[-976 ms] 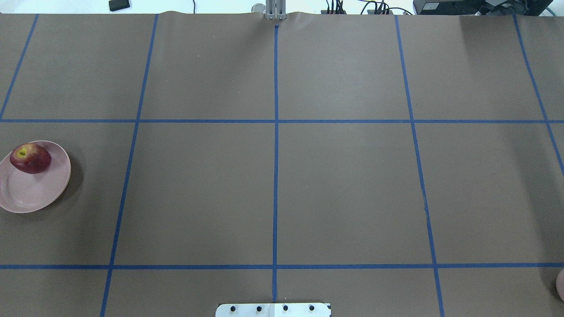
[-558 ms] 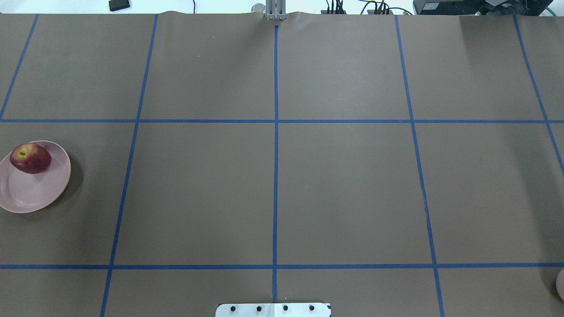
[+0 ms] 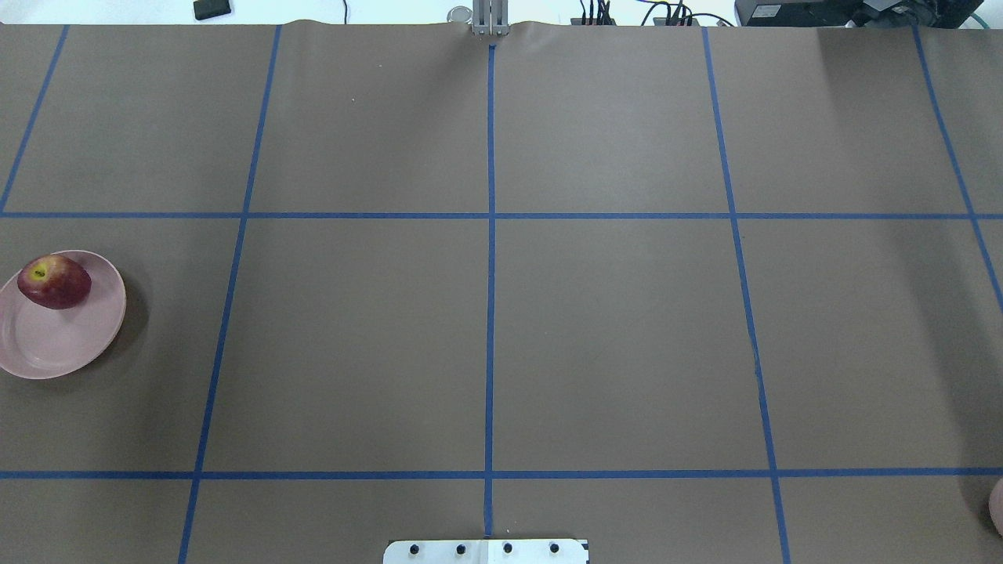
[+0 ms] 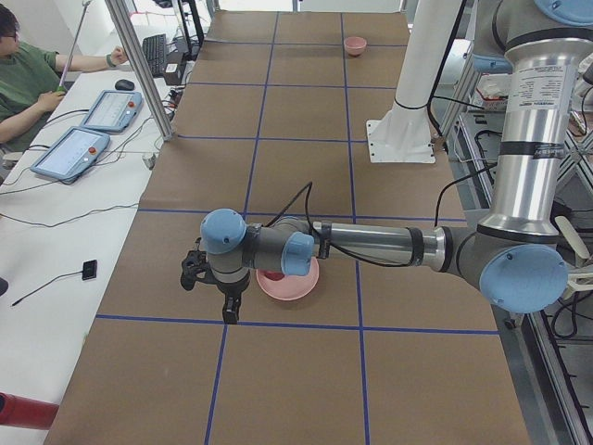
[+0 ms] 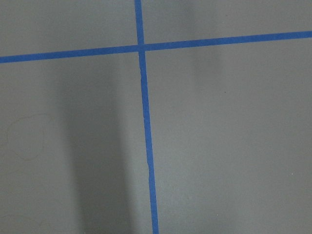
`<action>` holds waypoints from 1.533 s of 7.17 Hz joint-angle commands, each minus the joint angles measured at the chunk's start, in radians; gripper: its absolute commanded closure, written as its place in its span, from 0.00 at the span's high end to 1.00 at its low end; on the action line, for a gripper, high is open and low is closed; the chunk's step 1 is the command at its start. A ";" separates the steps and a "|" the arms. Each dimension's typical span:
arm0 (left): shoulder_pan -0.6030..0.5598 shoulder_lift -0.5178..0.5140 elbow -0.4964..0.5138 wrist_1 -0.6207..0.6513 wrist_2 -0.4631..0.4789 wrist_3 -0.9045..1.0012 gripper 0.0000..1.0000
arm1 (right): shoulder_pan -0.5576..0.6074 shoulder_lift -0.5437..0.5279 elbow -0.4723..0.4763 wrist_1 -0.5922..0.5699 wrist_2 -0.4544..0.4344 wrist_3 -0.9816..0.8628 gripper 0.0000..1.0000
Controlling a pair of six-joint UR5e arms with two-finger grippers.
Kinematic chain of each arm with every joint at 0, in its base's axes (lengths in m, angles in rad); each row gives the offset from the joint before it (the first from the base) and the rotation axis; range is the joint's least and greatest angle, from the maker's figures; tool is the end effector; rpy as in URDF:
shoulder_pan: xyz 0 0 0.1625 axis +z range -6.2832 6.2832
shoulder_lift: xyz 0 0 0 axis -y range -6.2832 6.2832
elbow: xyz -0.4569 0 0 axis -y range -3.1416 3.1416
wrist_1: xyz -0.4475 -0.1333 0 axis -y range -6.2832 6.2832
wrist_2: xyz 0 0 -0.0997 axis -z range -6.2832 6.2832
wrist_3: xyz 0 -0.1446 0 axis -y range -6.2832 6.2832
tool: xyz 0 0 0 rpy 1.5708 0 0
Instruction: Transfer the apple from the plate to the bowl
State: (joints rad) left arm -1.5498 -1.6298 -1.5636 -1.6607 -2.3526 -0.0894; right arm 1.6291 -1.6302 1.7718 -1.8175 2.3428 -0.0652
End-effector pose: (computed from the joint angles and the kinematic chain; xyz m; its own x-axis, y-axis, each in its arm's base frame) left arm -0.0191 -0.5876 0.6829 0.7064 0.0256 -0.7073 0.0425 0.9960 0.0784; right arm 0.0618 -0.5014 0.6689 0.7133 0.0499 0.6991 -0.0115 0.9982 -0.0595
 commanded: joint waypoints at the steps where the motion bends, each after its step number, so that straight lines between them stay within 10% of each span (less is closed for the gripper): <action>1: -0.001 0.001 -0.004 -0.001 -0.002 0.000 0.98 | -0.002 -0.014 0.001 0.001 0.042 -0.011 1.00; 4: -0.003 0.010 -0.007 -0.002 -0.026 0.002 0.98 | -0.002 -0.308 0.006 0.429 0.105 -0.119 1.00; 11: -0.001 0.071 -0.021 -0.085 -0.040 -0.009 0.98 | -0.297 -0.514 0.014 0.616 0.357 -0.136 1.00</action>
State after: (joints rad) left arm -1.5509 -1.5588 -1.5858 -1.7454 -2.3930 -0.0981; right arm 1.3909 -2.1162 1.7861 -1.2491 2.6883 -0.2000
